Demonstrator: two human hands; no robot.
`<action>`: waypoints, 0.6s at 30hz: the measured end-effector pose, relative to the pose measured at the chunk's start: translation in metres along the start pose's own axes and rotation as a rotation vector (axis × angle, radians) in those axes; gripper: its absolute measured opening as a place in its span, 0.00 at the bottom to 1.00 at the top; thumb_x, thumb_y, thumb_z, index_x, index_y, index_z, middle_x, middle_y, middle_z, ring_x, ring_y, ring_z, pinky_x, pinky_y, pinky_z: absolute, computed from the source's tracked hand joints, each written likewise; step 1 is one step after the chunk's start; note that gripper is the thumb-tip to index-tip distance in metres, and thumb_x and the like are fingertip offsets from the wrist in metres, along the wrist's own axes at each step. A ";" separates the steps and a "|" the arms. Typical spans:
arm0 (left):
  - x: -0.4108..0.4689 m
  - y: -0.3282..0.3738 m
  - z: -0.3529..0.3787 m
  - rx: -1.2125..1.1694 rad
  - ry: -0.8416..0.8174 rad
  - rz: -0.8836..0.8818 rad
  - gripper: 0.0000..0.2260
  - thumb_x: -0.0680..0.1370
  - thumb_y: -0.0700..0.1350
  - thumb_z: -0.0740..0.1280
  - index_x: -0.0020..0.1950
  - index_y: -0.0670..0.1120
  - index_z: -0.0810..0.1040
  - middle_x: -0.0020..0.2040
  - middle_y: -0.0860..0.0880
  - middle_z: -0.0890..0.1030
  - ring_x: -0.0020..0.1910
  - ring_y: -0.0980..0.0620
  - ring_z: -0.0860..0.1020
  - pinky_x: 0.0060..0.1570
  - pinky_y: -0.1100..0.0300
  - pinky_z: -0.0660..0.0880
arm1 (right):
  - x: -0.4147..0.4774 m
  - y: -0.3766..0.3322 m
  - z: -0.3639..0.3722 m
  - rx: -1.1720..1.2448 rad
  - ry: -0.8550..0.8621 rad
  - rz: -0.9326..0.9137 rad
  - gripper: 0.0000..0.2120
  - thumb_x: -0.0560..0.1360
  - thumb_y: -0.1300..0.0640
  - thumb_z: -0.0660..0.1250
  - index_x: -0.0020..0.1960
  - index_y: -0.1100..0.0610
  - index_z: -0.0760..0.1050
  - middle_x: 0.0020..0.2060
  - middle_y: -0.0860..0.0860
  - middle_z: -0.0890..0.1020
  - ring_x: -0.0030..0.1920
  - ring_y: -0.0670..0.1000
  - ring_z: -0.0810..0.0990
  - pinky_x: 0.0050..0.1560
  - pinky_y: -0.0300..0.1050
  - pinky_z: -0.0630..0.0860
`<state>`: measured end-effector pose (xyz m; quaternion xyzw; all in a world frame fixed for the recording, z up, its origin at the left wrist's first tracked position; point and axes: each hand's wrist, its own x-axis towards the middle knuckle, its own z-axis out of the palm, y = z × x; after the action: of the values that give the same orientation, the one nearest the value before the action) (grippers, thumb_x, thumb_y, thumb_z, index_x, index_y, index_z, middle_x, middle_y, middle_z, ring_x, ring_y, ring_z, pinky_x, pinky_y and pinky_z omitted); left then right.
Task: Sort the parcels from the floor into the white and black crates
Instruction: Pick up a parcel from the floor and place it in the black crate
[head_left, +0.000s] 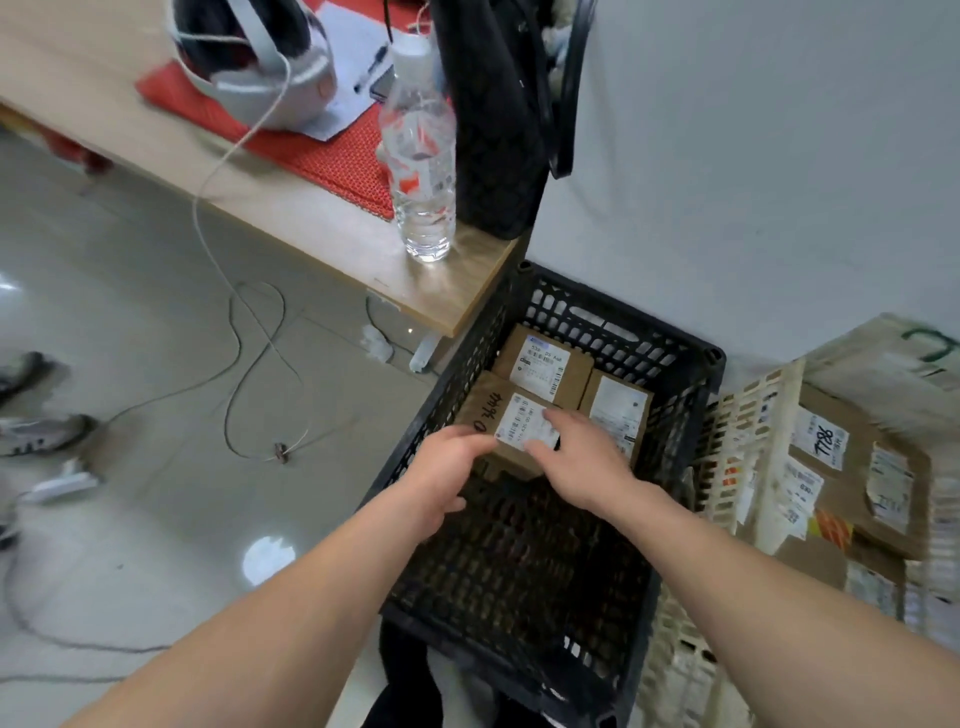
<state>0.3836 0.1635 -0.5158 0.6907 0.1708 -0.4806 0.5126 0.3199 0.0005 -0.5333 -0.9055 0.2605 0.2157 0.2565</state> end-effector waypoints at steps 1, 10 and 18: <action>-0.006 0.002 -0.003 0.014 0.011 0.017 0.23 0.80 0.49 0.68 0.75 0.50 0.71 0.72 0.49 0.72 0.72 0.43 0.69 0.68 0.41 0.70 | -0.004 -0.007 -0.003 0.056 0.041 -0.005 0.31 0.81 0.39 0.61 0.80 0.51 0.64 0.78 0.52 0.68 0.76 0.55 0.68 0.74 0.52 0.66; -0.099 -0.017 -0.040 0.279 0.360 0.462 0.24 0.76 0.51 0.71 0.72 0.48 0.74 0.70 0.48 0.76 0.68 0.49 0.75 0.70 0.48 0.70 | -0.060 -0.064 -0.014 0.379 0.099 -0.261 0.29 0.80 0.35 0.59 0.75 0.51 0.71 0.70 0.51 0.77 0.69 0.52 0.75 0.70 0.56 0.72; -0.199 -0.084 -0.078 0.311 0.672 0.494 0.26 0.75 0.51 0.71 0.71 0.45 0.75 0.70 0.47 0.74 0.70 0.49 0.72 0.70 0.59 0.66 | -0.133 -0.108 -0.007 0.218 0.010 -0.590 0.29 0.80 0.38 0.63 0.75 0.53 0.72 0.71 0.50 0.77 0.70 0.52 0.74 0.71 0.52 0.70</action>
<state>0.2649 0.3179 -0.3941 0.8976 0.0832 -0.1124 0.4180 0.2822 0.1239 -0.4199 -0.9102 0.0093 0.0984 0.4022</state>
